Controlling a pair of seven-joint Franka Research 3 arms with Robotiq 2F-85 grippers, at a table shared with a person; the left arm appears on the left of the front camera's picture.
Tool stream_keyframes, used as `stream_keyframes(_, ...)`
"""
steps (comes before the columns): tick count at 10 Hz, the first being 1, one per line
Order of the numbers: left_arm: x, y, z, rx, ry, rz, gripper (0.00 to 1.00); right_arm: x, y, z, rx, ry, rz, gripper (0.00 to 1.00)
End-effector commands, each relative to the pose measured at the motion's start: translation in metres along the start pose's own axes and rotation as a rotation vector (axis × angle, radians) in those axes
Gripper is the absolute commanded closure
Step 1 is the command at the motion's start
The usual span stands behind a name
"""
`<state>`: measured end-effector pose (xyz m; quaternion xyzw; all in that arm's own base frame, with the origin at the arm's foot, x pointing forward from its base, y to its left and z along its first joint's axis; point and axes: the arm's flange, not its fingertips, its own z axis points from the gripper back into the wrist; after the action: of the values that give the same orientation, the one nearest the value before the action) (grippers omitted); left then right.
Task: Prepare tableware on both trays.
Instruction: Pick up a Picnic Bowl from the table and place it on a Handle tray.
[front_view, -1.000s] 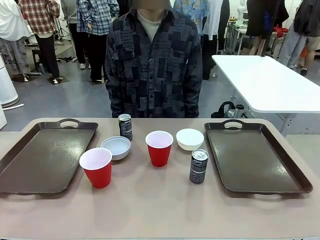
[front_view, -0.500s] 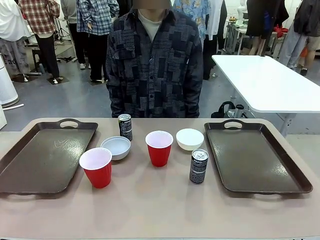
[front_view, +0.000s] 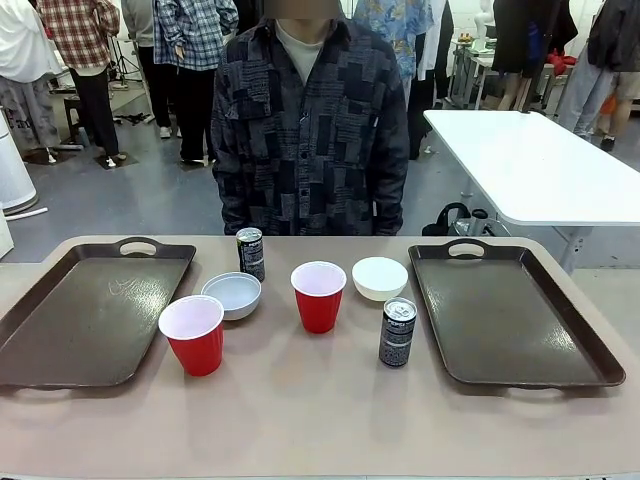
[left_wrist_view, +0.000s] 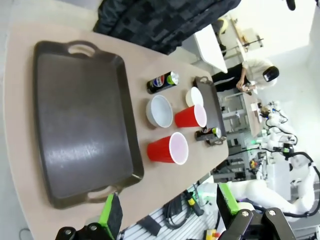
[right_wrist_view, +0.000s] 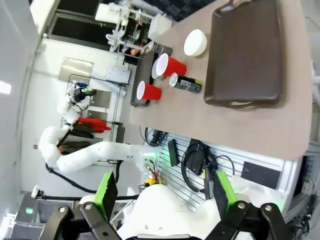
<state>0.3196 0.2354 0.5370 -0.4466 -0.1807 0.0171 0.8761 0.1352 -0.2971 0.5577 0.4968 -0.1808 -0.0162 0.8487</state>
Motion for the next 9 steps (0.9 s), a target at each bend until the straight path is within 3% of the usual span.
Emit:
stream_keyframes(1,0.005,-0.007,0.000,0.019,-0.002,0.007,0.00,0.003,0.008,-0.002,-0.014,0.032,0.022,0.00)
stream_keyframes(9,0.003,-0.005,-0.004,0.011,0.010,-0.007,0.00,0.007,0.005,-0.007,-0.024,0.037,0.001,0.00)
